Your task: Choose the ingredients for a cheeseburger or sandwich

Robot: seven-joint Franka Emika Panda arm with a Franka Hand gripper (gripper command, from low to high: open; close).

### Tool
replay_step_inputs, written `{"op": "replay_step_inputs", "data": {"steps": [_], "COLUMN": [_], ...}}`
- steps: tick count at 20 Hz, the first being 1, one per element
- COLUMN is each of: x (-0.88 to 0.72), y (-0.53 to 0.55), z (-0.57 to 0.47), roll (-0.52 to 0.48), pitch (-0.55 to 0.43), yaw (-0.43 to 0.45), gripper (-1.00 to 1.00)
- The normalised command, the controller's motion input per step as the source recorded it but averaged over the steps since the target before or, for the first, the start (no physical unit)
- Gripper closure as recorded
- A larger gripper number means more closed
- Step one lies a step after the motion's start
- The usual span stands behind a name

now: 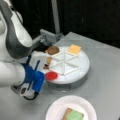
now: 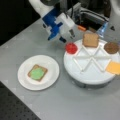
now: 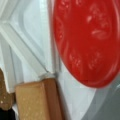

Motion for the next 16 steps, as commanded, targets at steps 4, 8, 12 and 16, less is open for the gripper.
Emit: {"op": "replay_step_inputs", "data": {"steps": [4,8,12,16], "x": [0.34,0.34,0.34,0.33], "y": [-0.34,-0.32,-0.29,-0.30], "z": [-0.11,-0.07,-0.09,-0.07], "roll": [0.375,0.396,0.427,0.468], "pitch": [0.043,0.048,0.023,0.050], "yaw": [0.162,0.166,0.173,0.188], "gripper": [-1.00,-1.00,-1.00,-1.00]}}
